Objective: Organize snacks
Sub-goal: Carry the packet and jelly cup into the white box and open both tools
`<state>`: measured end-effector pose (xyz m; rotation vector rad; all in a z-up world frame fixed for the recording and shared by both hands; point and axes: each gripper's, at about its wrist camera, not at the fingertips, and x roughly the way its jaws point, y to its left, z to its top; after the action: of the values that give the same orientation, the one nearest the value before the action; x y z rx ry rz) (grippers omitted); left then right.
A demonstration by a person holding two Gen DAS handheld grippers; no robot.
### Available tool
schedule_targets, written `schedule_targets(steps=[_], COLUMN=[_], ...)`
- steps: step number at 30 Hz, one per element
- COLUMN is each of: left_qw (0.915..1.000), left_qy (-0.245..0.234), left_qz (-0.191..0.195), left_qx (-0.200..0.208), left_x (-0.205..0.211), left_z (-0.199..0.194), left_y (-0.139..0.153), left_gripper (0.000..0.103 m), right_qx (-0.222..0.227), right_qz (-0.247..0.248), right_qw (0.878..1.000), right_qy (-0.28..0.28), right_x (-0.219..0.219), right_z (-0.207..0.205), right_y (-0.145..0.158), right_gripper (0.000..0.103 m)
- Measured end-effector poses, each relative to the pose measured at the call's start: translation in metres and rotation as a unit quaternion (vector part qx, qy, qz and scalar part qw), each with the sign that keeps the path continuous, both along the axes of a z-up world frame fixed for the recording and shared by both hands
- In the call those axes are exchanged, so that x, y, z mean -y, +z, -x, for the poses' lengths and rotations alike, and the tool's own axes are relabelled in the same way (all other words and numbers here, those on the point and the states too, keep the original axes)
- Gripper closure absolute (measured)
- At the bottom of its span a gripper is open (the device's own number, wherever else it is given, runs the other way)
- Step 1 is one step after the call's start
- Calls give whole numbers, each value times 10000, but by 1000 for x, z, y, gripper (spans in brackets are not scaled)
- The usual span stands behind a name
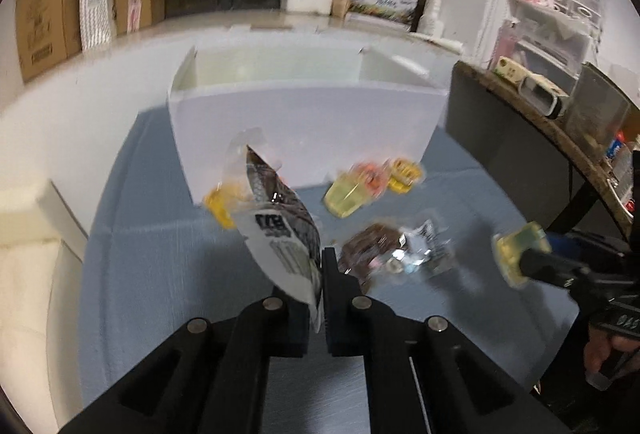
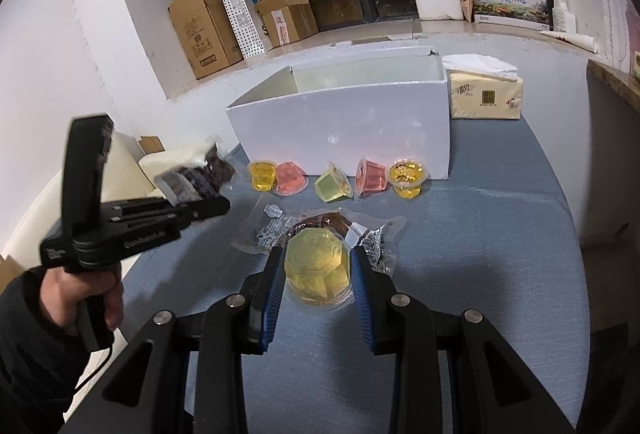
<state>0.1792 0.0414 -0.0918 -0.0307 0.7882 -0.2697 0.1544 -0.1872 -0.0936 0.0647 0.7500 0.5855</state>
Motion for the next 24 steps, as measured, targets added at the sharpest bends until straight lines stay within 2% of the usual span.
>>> schedule_targets(steps=[6,15,18,24], left_qw=[9994,9973,9974,9985], left_qy=[-87,77,162,261], left_qz=[-94,-89,-17,-184], left_qx=[324,731,708,441], left_x=[10,17,12,7], left_z=[-17,-84,-108,-156], left_y=[42,92,95,79], left_gripper=[97,97,97,96], right_qx=[279,730,673,280], right_qz=[-42,1,17,63], right_qw=[9996,9969,9972,9987], right_qy=[-58,-290,-311,-410], right_x=[-2,-14,-22,-30], right_z=[-23,-116,-150,-211], right_y=[29,81,82,56], right_gripper=[68,68,68,67])
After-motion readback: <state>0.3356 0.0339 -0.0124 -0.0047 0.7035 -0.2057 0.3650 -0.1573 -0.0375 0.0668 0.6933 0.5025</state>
